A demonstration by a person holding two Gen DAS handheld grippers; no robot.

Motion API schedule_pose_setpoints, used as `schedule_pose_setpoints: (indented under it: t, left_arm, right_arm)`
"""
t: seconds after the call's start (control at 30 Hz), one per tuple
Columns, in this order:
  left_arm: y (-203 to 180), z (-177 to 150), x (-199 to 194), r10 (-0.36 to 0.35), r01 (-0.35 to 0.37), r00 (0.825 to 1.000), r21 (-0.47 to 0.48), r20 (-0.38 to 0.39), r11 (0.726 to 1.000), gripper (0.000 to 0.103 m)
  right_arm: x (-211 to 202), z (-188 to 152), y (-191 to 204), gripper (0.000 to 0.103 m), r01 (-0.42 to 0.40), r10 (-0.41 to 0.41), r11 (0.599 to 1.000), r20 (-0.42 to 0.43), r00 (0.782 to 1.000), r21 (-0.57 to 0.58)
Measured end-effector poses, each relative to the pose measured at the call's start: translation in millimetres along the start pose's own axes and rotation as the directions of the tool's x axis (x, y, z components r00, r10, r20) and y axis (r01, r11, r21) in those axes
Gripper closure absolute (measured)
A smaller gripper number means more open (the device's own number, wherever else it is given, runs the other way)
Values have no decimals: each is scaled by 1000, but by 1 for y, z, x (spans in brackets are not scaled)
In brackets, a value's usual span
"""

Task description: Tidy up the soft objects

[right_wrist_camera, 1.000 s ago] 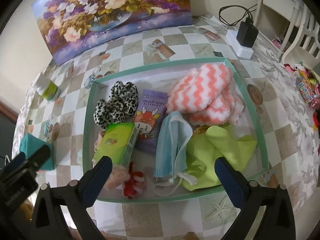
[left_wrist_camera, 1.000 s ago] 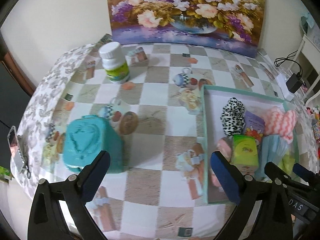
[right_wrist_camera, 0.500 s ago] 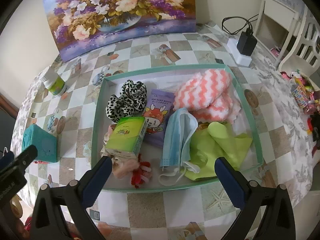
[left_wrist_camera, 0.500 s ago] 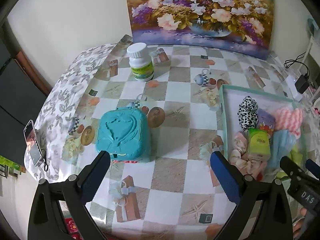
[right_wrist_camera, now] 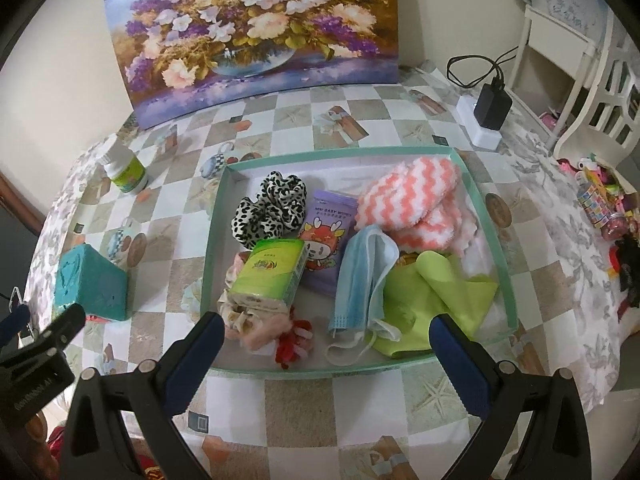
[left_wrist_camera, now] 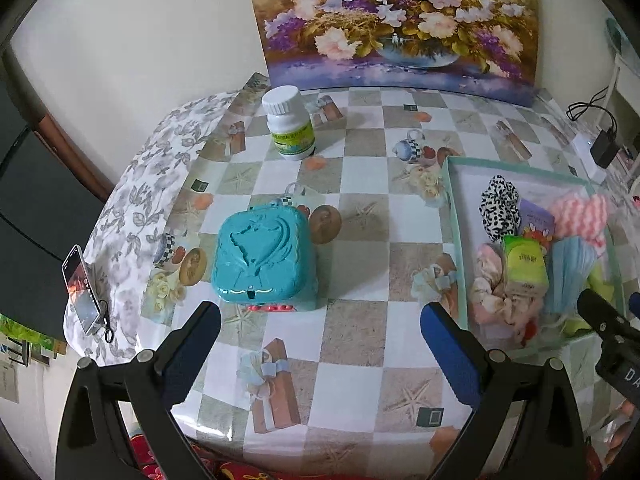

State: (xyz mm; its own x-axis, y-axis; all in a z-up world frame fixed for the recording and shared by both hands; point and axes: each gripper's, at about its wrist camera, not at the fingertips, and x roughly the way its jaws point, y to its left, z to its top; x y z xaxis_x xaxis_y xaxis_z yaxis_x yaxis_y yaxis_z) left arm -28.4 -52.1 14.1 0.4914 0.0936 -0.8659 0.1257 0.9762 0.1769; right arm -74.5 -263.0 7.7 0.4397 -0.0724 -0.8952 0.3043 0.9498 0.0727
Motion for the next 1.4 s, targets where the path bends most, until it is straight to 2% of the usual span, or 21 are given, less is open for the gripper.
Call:
schedule_pose_setpoints:
  t: [0.73,1.4]
  left_arm:
    - [12,3,6,-29,28,999,-42,-32,999,3]
    - [13,4,8,-14,11,999,-59,-41,998,3]
  right_arm:
    - [-6,0,23,0,22,-18,994,32,999,-111]
    - [-6,1,26,0,8,-4,993,34,999,-121]
